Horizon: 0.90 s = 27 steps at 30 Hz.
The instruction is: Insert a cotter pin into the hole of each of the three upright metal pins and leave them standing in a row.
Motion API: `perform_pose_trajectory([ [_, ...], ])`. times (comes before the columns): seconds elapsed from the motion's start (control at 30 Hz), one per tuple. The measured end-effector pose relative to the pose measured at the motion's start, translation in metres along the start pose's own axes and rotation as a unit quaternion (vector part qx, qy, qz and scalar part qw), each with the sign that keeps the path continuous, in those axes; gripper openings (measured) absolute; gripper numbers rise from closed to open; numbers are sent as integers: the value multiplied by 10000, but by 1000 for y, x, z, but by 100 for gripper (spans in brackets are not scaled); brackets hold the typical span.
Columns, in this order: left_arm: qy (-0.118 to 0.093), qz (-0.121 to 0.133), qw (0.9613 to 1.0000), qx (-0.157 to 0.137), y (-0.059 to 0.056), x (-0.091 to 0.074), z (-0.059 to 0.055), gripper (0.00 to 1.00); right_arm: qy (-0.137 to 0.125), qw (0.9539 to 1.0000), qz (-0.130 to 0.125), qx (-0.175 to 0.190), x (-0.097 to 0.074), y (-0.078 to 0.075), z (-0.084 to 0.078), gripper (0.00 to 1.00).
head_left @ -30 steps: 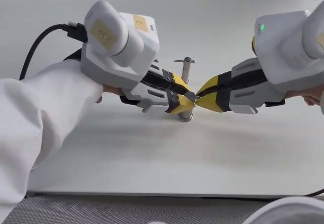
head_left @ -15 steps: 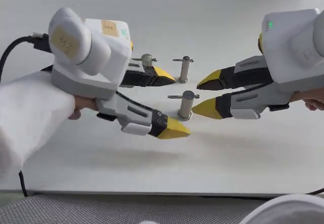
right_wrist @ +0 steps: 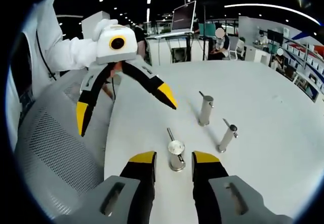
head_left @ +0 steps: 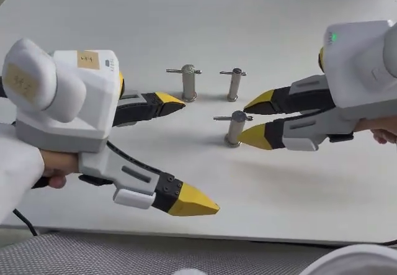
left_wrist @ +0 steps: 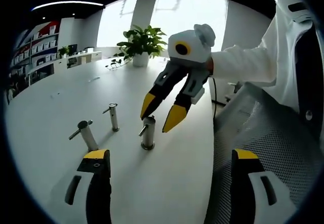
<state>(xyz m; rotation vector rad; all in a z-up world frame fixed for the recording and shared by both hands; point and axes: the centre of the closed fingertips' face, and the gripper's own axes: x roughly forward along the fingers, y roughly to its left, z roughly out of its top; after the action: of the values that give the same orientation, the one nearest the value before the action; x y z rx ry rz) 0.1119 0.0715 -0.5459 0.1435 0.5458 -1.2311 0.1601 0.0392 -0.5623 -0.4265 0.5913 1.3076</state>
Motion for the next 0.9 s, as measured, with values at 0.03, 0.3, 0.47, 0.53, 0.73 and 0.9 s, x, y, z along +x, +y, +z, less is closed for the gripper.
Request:
perform_pose_trajectory([
  [0.03,-11,24,10000,-4,0,-1,0,99,3,10000,-7,-31,1,-1,0,23],
  [0.3,110,83,9999,-25,-5,-4,-6,99,42,9999,84,-83,11,-3,-1,20],
  [0.47,165,58,9998,-68,-8,-5,-9,99,99,9997,167,-158,16,-2,-4,16],
  [0.53,160,88,9998,-78,-7,-5,-9,99,113,9995,206,-187,17,-1,-5,14],
  [0.73,108,40,9998,-166,-11,-8,-6,99,147,9991,321,-240,17,1,-5,10],
  [0.9,119,72,9998,-156,-11,-8,-6,99,229,9975,465,-481,16,2,-5,9],
])
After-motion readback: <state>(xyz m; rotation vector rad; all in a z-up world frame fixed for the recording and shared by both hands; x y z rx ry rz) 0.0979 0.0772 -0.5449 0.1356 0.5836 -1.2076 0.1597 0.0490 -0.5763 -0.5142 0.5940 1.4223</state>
